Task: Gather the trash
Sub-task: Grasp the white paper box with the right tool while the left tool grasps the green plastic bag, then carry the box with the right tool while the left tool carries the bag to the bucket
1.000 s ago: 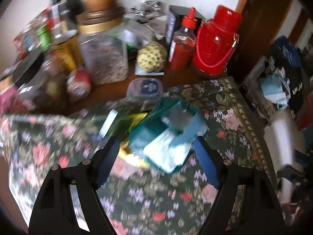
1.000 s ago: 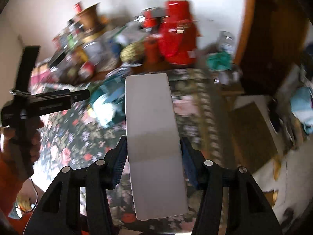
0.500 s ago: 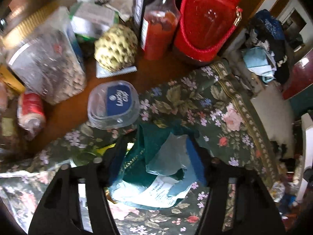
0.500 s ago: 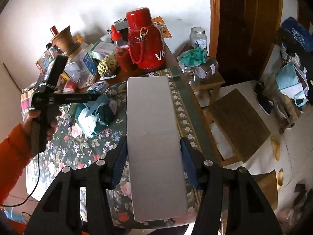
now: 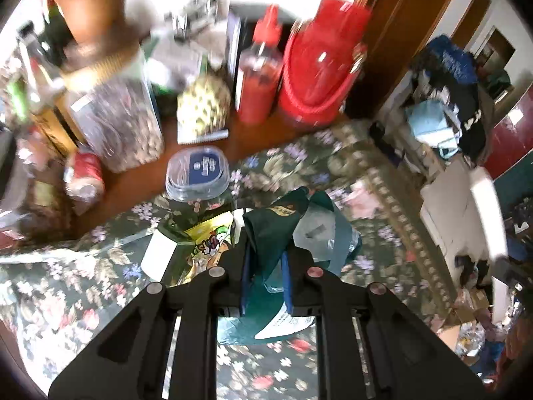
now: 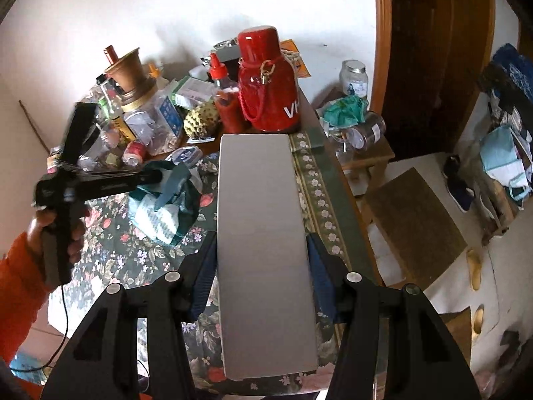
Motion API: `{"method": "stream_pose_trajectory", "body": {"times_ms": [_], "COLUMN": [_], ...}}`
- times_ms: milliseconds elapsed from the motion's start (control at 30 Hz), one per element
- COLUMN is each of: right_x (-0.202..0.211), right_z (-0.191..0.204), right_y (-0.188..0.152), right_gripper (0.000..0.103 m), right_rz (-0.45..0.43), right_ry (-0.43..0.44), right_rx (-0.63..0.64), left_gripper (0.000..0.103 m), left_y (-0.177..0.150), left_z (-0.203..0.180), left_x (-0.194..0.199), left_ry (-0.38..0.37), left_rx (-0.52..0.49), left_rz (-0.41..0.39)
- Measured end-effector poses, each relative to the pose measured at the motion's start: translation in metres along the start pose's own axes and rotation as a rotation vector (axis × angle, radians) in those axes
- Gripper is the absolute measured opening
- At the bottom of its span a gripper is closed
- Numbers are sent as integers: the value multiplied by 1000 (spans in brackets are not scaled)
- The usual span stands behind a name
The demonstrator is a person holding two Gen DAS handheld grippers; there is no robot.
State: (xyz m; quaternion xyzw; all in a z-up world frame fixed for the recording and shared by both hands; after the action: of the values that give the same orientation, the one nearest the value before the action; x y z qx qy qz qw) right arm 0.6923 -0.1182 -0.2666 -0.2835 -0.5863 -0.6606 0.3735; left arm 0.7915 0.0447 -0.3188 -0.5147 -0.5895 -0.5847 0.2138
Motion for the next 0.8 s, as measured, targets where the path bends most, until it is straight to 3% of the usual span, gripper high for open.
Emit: {"method": "stream_pose_trajectory", "body": {"times_ms": [167, 367, 633, 800], "right_x": [15, 42, 75, 94], "right_z": [-1, -1, 4, 12], "right_y": [7, 16, 14, 7], "right_gripper": [49, 49, 48, 48], "right_rz": [-31, -83, -121, -140], "right_ry": [24, 82, 179, 213], "right_rx": [41, 97, 189, 217], "left_gripper": [15, 15, 15, 15], "left_y": [-5, -24, -82, -120], "left_z": [-20, -32, -41, -46], "left_x": [52, 116, 189, 224], "left_ry": [84, 205, 339, 382], "left_rx": [14, 128, 301, 357], "left_rz": [-105, -239, -356, -383]}}
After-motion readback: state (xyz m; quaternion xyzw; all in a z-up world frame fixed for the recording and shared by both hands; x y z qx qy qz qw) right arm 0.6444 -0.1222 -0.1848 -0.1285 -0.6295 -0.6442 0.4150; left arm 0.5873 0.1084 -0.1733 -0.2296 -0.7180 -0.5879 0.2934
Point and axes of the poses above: each gripper's, at about its wrist camera, not at the fingertips, and x roughly against the way its jaws point, z to its left, y to its top, the point moved 10 cm from there along -x, roughly the way its jaws point, and after that the axes turned 4 degrees about -y, right-handed, at the moved point
